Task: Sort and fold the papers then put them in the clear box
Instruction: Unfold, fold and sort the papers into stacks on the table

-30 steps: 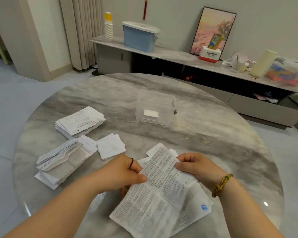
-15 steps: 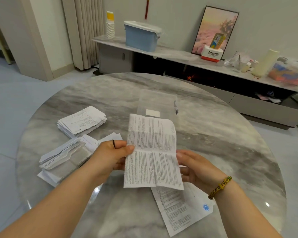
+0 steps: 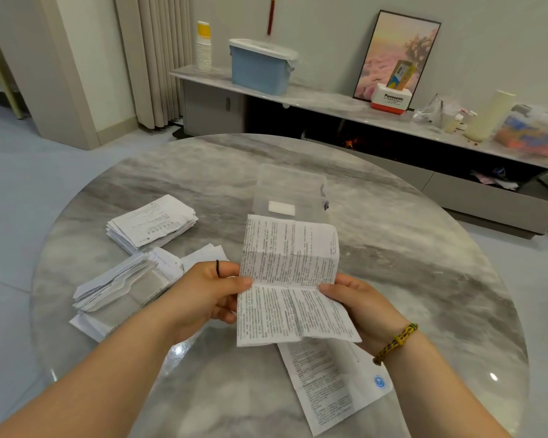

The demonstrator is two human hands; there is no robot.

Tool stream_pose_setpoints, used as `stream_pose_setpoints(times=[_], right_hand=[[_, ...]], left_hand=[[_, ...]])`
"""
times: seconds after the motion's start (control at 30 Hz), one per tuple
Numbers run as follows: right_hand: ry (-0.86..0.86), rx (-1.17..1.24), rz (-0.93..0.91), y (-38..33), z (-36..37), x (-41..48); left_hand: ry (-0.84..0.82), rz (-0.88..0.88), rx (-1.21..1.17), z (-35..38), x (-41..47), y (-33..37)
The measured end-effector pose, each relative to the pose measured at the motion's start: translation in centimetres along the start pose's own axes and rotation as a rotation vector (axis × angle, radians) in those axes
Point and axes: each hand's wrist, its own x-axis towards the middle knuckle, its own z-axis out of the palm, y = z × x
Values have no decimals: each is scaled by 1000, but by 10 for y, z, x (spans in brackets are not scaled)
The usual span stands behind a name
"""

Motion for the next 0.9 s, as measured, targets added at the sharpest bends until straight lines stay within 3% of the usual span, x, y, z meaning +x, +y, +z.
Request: stream_pose_setpoints(times=[0.4, 0.5, 0.6, 0.73, 0.9], right_hand=[[90, -35, -10, -3, 3, -2], [153, 29, -2, -7, 6, -4], [136, -7, 21, -7, 7, -6], [82, -232, 31, -3, 12, -7], [246, -499, -91, 3, 24, -2]], left_hand=[[9, 0, -178, -3, 0, 2], [-21, 40, -100, -1, -5, 6], [108, 119, 83, 4, -3, 2], [279, 198, 153, 9, -1, -2], [334, 241, 268, 8, -1, -7]])
